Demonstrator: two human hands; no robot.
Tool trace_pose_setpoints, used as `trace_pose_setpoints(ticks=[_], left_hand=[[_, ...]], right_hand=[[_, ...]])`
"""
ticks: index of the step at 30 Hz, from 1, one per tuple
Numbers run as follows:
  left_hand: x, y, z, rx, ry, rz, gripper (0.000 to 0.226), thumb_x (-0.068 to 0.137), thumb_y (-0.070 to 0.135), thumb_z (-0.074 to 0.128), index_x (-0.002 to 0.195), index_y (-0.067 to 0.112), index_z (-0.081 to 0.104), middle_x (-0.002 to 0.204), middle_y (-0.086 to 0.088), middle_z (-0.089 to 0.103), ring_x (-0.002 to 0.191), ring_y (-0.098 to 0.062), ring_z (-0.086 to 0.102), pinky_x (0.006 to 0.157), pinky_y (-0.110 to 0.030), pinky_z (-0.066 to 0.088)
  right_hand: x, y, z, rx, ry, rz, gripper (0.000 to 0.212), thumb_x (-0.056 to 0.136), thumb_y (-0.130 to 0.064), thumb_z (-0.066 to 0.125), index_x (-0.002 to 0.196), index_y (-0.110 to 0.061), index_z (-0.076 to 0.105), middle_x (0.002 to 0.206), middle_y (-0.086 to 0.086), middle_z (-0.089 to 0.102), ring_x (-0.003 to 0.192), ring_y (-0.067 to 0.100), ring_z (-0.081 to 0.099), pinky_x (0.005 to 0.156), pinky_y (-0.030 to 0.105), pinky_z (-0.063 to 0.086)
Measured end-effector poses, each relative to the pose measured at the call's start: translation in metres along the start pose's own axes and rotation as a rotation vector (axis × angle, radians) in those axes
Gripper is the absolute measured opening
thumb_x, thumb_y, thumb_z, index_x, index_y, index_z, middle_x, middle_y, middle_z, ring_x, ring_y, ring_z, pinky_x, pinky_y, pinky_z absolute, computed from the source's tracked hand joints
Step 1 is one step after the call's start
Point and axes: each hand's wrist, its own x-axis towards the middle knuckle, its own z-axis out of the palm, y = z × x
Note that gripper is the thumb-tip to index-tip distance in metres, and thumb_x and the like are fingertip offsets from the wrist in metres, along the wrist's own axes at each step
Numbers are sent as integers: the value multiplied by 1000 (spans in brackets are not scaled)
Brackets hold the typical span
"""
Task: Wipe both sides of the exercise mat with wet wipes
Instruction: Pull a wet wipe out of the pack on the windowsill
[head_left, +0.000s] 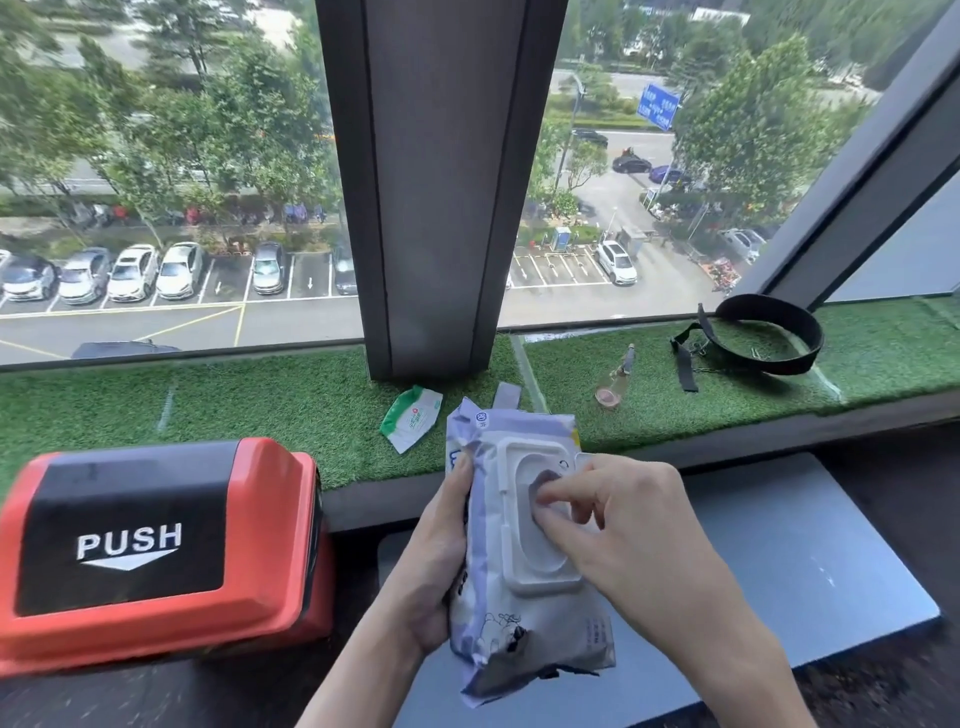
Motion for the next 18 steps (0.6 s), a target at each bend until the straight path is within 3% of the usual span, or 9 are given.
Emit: trace_pose_setpoints(ticks=[3,7,10,14,18], left_hand=[[2,0,-1,15,3,17,73,74,63,56,121,8,68,121,-25,65,114,-39,62,104,-52,45],[3,2,-1,17,-9,19,71,78,62,54,123,8,67,122,-25,65,115,-40,61,106,-52,43],[2,2,0,19,-26,9,72,79,62,53,125,8,65,123,-25,64,116,-39,61,102,-50,47],[2,4,0,4,-48,-6,79,74,64,59,128,8,64,126,-24,62,117,-37,61,96,-45,52],[0,4,-5,14,-85,-13,93,65,71,74,132,8,60,131,-26,58,123,-40,56,105,-50,45]], right_hand=[[1,-3,4,-41,28,24,16,73,-18,59,57,-17,54,53,-2,39,58,20,42,57,38,42],[1,-6,5,0,49,52,12,72,-15,63,61,-19,63,52,-4,40,57,17,42,56,36,42],[0,-8,6,27,54,27,11,72,-24,56,62,-27,55,52,-13,35,60,11,38,59,30,38],[-1,-6,6,62,49,-16,6,74,-24,54,70,-27,51,60,-17,42,67,9,43,63,26,38],[-3,-6,3,258,44,11,19,76,-13,60,67,-28,51,63,-20,49,64,6,46,59,14,34]])
